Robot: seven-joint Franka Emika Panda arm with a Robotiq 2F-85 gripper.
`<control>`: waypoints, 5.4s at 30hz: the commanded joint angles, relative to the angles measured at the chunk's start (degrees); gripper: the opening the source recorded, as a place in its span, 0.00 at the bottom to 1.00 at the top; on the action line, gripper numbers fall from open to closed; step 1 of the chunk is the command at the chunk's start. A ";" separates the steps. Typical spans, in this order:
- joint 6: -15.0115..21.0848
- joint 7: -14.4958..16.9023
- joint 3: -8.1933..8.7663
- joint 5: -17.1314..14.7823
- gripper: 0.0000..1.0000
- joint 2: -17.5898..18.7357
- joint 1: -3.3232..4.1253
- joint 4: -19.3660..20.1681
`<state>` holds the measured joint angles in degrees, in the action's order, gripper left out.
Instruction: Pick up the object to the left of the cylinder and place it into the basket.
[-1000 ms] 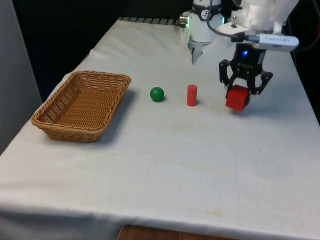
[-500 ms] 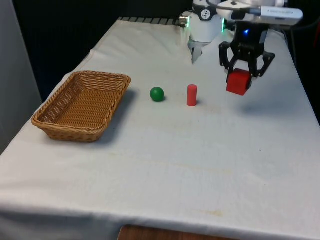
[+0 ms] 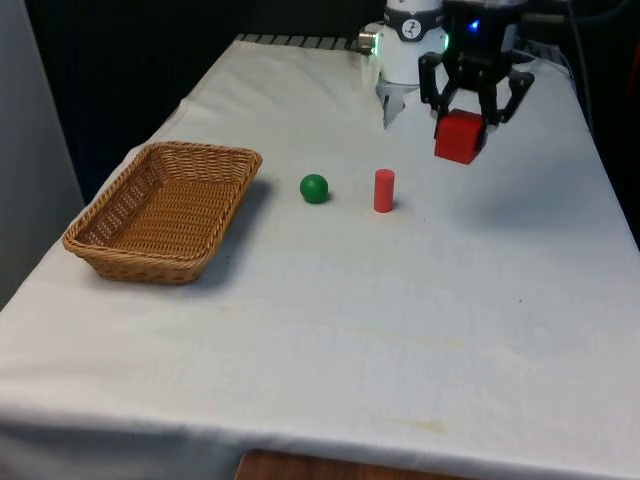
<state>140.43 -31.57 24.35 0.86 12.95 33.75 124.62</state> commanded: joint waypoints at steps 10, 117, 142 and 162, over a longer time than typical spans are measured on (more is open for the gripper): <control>-0.69 2.12 2.41 2.58 0.02 -2.41 -0.63 0.29; -3.67 60.22 27.90 -46.98 0.02 37.41 -13.98 -25.50; -4.35 62.34 29.28 -53.51 0.50 41.94 -12.89 -26.64; -7.10 61.54 32.37 -52.77 1.00 40.97 -11.40 -27.62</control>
<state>133.79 30.48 56.44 -52.48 54.03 22.23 97.00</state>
